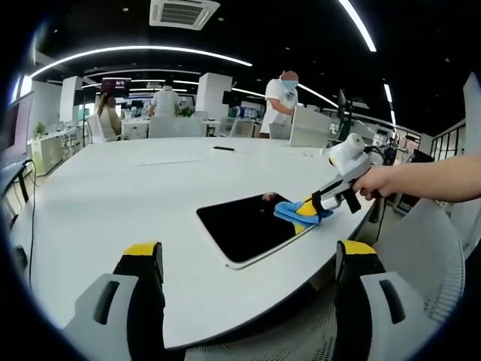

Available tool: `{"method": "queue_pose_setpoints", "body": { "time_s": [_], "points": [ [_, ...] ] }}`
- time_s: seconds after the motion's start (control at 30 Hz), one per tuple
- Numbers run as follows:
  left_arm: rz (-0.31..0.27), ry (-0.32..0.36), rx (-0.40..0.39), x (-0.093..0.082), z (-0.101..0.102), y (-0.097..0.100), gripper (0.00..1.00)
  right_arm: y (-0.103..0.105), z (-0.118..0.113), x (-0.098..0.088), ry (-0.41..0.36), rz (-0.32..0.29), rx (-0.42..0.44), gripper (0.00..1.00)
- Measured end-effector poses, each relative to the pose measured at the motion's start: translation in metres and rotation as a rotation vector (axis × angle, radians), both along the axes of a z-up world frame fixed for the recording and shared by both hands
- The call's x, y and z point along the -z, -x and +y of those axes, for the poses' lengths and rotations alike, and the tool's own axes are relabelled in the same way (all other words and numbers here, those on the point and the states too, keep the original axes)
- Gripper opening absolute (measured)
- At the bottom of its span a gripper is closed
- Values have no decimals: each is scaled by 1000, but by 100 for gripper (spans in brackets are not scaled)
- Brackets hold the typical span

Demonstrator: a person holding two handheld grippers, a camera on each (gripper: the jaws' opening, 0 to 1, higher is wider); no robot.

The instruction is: Wipe the mirror surface with the cleaning cloth until all visible marks leave the cleaned area.

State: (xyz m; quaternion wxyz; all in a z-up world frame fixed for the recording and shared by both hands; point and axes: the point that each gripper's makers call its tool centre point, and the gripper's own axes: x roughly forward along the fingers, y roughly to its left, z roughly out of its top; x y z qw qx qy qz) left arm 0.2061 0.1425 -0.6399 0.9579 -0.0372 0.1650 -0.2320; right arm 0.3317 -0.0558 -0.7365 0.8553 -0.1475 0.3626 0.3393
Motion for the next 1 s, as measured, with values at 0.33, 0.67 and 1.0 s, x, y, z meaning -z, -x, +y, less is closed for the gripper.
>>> {"method": "queue_pose_setpoints", "body": {
  "time_s": [0.33, 0.67, 1.0],
  "points": [
    [4, -2, 1, 1, 0, 0, 94, -19, 4, -1, 22, -38, 1, 1],
    [9, -4, -2, 1, 0, 0, 94, -44, 7, -1, 32, -36, -6, 1],
    [11, -4, -3, 2, 0, 0, 94, -67, 10, -1, 59, -48, -8, 2]
  ]
}}
